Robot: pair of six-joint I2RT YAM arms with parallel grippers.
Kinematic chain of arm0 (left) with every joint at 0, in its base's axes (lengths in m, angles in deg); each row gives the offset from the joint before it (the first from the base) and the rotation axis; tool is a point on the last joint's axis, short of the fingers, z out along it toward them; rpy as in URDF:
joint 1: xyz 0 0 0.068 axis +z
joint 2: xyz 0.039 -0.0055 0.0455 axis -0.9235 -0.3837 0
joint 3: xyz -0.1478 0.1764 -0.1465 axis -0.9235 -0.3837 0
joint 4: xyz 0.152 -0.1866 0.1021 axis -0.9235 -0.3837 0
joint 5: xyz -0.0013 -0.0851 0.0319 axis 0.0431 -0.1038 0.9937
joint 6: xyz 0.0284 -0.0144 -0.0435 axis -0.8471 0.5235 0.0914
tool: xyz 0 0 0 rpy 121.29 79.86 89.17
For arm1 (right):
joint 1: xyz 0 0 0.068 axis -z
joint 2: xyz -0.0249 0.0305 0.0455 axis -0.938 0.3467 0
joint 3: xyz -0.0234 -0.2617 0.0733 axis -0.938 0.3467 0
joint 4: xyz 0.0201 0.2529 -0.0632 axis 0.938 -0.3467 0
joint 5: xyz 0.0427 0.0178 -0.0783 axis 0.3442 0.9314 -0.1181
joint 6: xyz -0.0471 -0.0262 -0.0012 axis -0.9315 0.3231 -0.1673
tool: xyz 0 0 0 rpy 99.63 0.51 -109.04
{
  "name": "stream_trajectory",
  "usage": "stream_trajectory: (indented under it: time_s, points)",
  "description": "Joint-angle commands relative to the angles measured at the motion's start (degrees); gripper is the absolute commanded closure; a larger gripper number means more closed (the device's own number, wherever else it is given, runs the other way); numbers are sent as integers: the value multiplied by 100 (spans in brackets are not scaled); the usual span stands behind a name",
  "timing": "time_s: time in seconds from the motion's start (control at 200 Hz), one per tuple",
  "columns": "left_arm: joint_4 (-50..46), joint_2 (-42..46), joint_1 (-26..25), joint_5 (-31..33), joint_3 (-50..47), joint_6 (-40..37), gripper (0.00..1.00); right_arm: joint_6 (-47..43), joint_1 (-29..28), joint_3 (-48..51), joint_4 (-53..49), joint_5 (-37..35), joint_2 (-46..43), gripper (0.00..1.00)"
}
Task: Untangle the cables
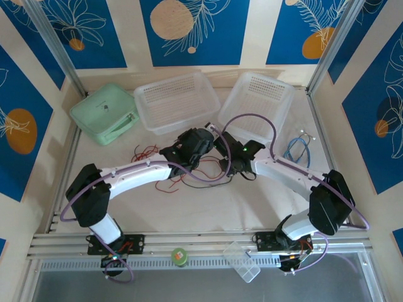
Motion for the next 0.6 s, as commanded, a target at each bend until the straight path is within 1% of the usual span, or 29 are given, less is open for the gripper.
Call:
stream_trajectory:
  time_s: [0.0, 0.07, 0.105, 0.23, 0.335, 0.455, 0.52, 0.595]
  points:
    - [74, 2, 41, 205, -22, -1, 100, 604, -34, 206, -111, 370, 33, 61]
    - [-12, -55, 41, 119, -59, 212, 100, 1199, 36, 400, 54, 758, -84, 51]
    - [-67, -94, 40, 65, -96, 358, 100, 1515, 85, 514, 151, 975, -163, 47]
    - [-250, -220, 38, -93, -167, 823, 100, 2857, 244, 936, 459, 1785, -491, 39]
    - [-622, -307, 43, -123, 19, 1172, 100, 3849, 257, 1352, 1021, 2545, -817, 36]
    - [-1491, -323, 42, -211, 707, 1525, 100, 4641, 119, 1829, 1915, 2769, -1306, 32]
    - [-2057, -354, 38, -235, 1231, 1702, 100, 4761, 76, 2075, 2402, 2645, -1571, 30]
    - [-2788, -399, 38, -244, 1901, 1932, 100, 4795, 64, 2273, 2600, 2365, -1870, 27]
